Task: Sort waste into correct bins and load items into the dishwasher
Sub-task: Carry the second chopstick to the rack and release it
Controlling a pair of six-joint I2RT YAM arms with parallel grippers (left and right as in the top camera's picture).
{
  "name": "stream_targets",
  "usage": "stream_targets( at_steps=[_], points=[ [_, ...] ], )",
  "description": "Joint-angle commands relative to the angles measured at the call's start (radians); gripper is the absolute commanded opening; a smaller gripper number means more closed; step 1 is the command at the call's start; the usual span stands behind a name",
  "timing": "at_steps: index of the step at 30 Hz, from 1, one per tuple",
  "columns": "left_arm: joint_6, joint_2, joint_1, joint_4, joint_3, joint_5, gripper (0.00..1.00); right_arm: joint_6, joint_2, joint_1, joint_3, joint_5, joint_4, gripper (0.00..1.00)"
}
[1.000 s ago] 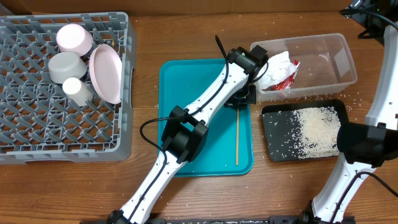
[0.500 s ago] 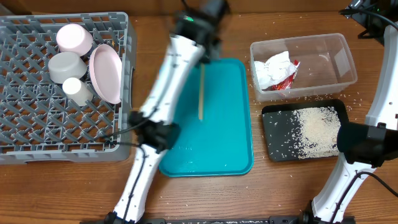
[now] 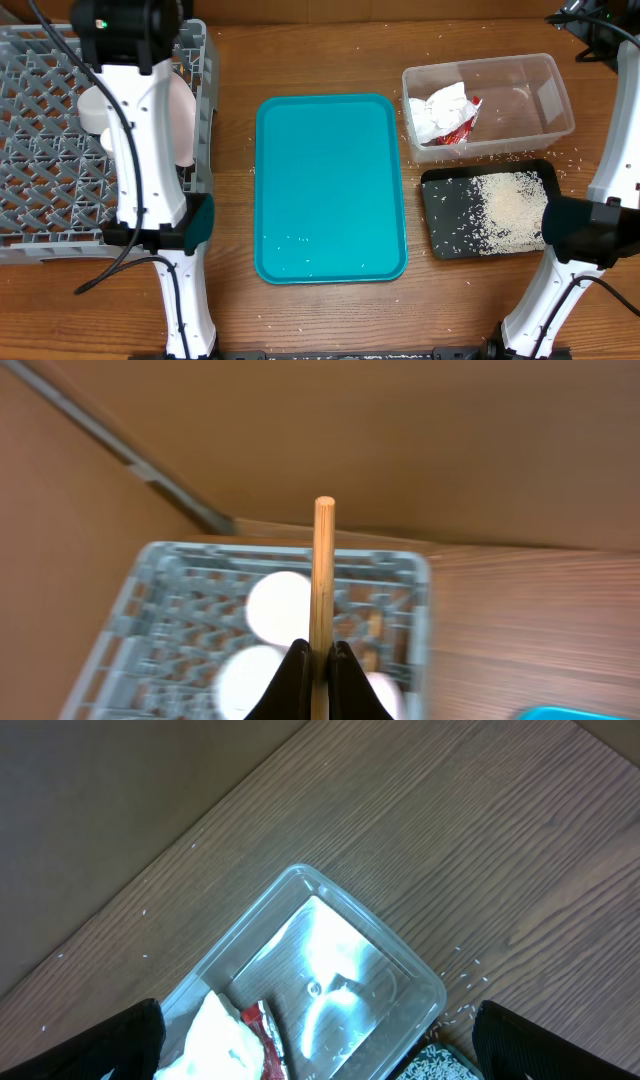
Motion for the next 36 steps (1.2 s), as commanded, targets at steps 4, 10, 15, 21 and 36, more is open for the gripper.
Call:
stream_targets(
  at_steps=[4,10,15,21,36],
  points=[
    [0.124,0.014,0.103,0.014,-0.010,-0.007,0.04,0.002,-0.014,-0.001,0.030,0.007,0.006,1.00],
    [0.029,0.040,0.183,0.040,-0.096,0.058,0.04,0.002,-0.014,-0.001,0.030,0.007,0.006,1.00],
    [-0.070,0.056,0.240,0.089,-0.232,0.215,0.04,0.002,-0.014,-0.001,0.030,0.007,0.006,1.00],
    [-0.091,0.056,0.254,0.194,-0.431,0.285,0.06,0.002,-0.014,-0.001,0.030,0.007,0.006,1.00],
    [-0.165,0.008,0.254,0.106,-0.483,0.299,0.49,0.002,-0.014,-0.001,0.030,0.007,0.006,1.00]
  ],
)
